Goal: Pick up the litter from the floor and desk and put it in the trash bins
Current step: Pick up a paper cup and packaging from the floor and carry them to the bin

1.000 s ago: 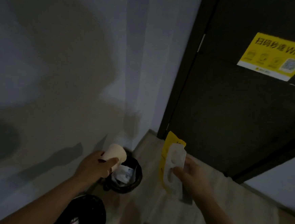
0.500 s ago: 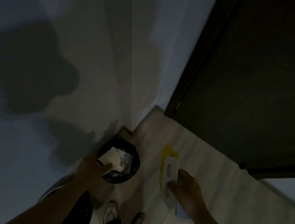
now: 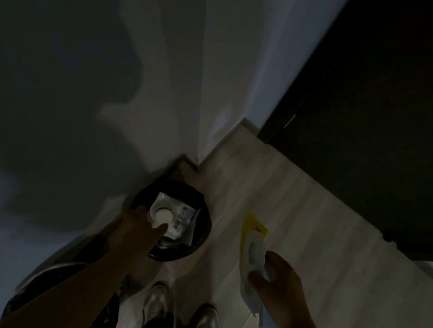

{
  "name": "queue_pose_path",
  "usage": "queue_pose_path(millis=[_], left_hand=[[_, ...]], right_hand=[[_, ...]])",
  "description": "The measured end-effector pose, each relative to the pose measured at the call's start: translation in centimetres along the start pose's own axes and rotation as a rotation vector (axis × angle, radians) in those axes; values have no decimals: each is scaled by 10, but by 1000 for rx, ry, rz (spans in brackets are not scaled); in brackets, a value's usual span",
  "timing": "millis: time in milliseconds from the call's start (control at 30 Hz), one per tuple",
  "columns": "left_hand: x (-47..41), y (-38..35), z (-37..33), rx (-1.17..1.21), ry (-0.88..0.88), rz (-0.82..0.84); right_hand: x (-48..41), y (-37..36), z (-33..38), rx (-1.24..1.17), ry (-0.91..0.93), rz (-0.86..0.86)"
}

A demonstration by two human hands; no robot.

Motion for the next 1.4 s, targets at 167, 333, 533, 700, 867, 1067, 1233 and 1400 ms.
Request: queue_pose_path(millis=[167,333,533,700,867,1067,1233,1400], left_hand=[[-8,-25,28,40,-36,79],[-10,-27,63,-44,-79,189],[-16,-7,103,-16,-13,131],[-26,-1,134,21,33,147],[-35,-1,163,97,84,152],[-43,-8,194,121,107,176],[-42,-12,203,125,116,142],[-40,-11,193,155,113,127]], right_hand=[[-32,-37,4,112,29,32],[-60,-82,47,255,199,117],[-88,-142,105,320,347,212],[-114,-190,114,375,324,286],[-142,-223,117,424,301,298],[-174,-250,101,400,192,297],[-175,-263,82,378,188,327],[-169,-256,75,522,240,276]])
Point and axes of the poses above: each hand's wrist, its own x-axis away from the middle knuckle, its own y-axis out of the back of the hand, z = x × y, the point moved 7 cm from there along -x, towards the middle knuckle
